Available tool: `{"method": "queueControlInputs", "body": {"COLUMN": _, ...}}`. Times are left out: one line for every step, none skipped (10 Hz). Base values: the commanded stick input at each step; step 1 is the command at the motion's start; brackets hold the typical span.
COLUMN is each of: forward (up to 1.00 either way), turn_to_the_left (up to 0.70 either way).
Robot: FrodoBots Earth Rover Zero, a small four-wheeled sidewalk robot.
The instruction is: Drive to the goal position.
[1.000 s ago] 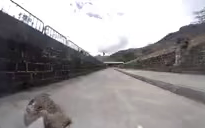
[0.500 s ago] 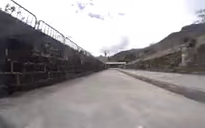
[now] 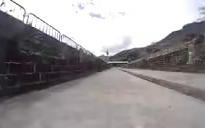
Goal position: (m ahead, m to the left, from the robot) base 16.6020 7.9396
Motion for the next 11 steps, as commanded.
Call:
{"method": "queueControlInputs", "body": {"forward": 1.00, "turn_to_the_left": 0.00}}
{"method": "queueControlInputs", "body": {"forward": 1.00, "turn_to_the_left": 0.00}}
{"method": "queueControlInputs", "body": {"forward": 1.00, "turn_to_the_left": 0.00}}
{"method": "queueControlInputs", "body": {"forward": 1.00, "turn_to_the_left": 0.00}}
{"method": "queueControlInputs", "body": {"forward": 1.00, "turn_to_the_left": 0.00}}
{"method": "queueControlInputs", "body": {"forward": 1.00, "turn_to_the_left": 0.00}}
{"method": "queueControlInputs", "body": {"forward": 1.00, "turn_to_the_left": 0.00}}
{"method": "queueControlInputs", "body": {"forward": 1.00, "turn_to_the_left": 0.00}}
{"method": "queueControlInputs", "body": {"forward": 1.00, "turn_to_the_left": 0.00}}
{"method": "queueControlInputs", "body": {"forward": 1.00, "turn_to_the_left": 0.00}}
{"method": "queueControlInputs", "body": {"forward": 1.00, "turn_to_the_left": 0.00}}
